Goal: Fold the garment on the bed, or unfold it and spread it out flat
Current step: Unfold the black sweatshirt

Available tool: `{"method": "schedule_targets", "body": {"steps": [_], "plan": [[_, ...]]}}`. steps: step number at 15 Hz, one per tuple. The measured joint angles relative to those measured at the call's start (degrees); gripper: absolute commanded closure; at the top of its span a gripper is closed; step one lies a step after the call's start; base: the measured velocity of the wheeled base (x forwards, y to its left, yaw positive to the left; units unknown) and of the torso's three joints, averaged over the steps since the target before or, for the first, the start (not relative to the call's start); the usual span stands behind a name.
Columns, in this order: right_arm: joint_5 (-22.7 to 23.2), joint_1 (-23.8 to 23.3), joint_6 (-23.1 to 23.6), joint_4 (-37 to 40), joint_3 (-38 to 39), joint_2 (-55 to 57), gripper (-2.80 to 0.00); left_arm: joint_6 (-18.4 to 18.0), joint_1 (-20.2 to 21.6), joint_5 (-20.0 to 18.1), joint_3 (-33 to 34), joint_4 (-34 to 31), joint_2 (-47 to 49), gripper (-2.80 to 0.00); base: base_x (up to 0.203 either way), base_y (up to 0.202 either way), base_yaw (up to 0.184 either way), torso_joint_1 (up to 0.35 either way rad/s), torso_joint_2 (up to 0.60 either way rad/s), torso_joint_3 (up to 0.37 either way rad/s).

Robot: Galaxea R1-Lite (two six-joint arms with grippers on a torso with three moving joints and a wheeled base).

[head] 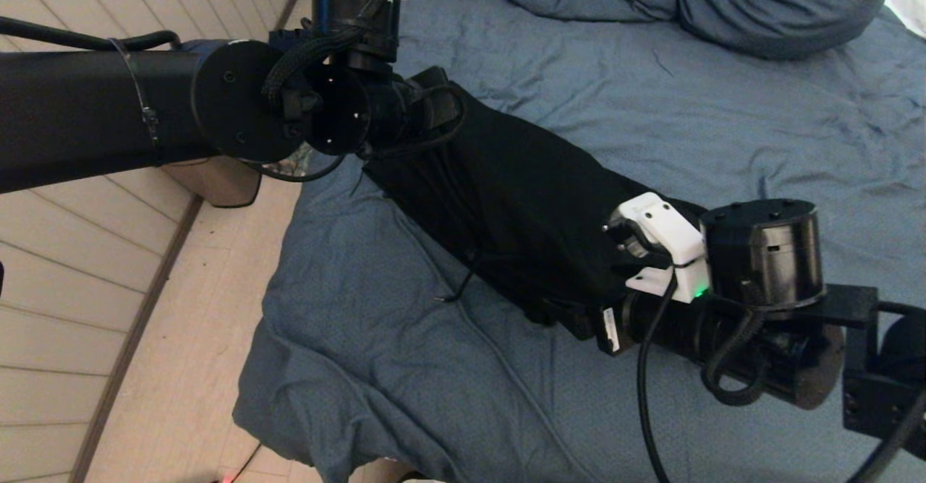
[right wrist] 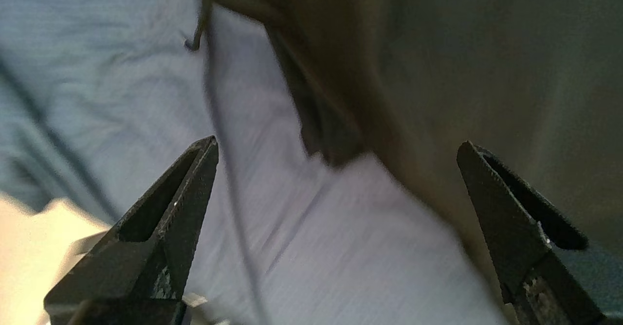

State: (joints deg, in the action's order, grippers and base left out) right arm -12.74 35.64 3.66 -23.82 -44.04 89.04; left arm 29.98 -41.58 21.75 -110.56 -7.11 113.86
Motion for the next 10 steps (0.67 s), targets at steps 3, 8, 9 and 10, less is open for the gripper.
{"method": "schedule_targets", "body": {"steps": [3, 8, 9, 10], "plan": [[-6.18, 2.99, 3.7, -5.53, -3.15, 3.64, -2.8, 0.06, -0.06, 0.02, -0.02, 0.11, -0.02, 0.0, 0.0, 0.0, 0.0, 0.0, 0.0, 0.0], [-10.7, 5.55, 8.11, -12.69, -8.49, 11.46, -2.8, 0.06, -0.11, -0.11, -0.02, 0.13, -0.47, 0.0, 0.0, 0.0, 0.0, 0.0, 0.0, 0.0], [-11.64, 5.9, 9.4, -13.91, -9.52, 12.82, -2.8, 0.08, -0.11, -0.09, -0.02, 0.13, -0.49, 0.0, 0.0, 0.0, 0.0, 0.0, 0.0, 0.0], [-11.89, 6.22, 10.22, -14.86, -10.29, 13.94, -2.8, 0.06, -0.09, -0.14, -0.02, 0.19, -0.49, 0.0, 0.0, 0.0, 0.0, 0.0, 0.0, 0.0]]}}
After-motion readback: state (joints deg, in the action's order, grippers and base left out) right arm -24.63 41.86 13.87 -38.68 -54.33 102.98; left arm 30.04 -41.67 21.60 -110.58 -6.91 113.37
